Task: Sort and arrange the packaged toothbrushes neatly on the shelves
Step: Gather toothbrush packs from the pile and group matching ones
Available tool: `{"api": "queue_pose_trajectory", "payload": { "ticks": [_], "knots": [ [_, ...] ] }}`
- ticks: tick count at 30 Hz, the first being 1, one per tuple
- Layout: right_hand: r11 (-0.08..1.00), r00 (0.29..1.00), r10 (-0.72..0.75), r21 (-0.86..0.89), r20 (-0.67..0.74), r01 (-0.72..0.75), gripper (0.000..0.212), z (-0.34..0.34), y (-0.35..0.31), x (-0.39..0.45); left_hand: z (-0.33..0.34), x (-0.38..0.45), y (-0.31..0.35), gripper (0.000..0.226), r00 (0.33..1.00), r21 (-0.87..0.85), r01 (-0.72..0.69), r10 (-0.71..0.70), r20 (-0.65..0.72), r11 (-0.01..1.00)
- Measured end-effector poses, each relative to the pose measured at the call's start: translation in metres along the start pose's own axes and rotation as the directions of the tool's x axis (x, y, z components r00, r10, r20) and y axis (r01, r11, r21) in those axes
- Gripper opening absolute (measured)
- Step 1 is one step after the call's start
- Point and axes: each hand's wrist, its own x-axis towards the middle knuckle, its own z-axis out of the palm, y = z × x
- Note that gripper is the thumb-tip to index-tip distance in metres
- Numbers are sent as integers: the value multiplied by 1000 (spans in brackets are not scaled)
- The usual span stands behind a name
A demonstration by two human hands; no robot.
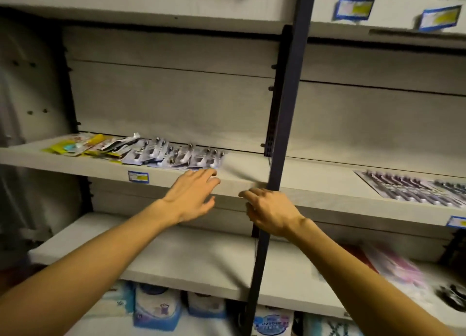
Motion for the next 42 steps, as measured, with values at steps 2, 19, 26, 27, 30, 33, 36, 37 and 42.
{"api": "queue_pose_trajectory", "payload": {
  "ticks": [2,19,26,27,30,33,36,37,42],
  "knots": [
    [1000,999,-15,11,-30,15,39,1,-10,29,5,-6,-22,49,998,-7,67,-67,-9,998],
    [860,930,362,362,65,-360,48,78,51,264,47,91,-199,51,974,129,129,-150,168,983],
    [801,887,407,383,217,-461,48,122,83,306,89,181,-239,56,921,36,131,-135,367,991],
    [791,878,415,382,238,-477,46,125,87,311,95,190,-243,56,914,12,141,-135,382,990],
    [773,864,415,392,284,-500,37,132,95,318,110,211,-254,56,889,-57,139,-99,447,989],
    [782,870,391,390,301,-487,35,137,95,316,124,222,-264,44,841,-211,132,3,540,969],
    [784,868,410,379,279,-492,31,137,93,312,134,229,-268,40,855,-324,121,67,514,938],
    [782,864,422,373,274,-500,29,135,92,311,136,231,-269,40,862,-364,118,86,499,924],
    [804,842,460,270,282,-530,27,121,86,310,135,241,-276,38,882,-497,69,179,435,865]
  ]
}}
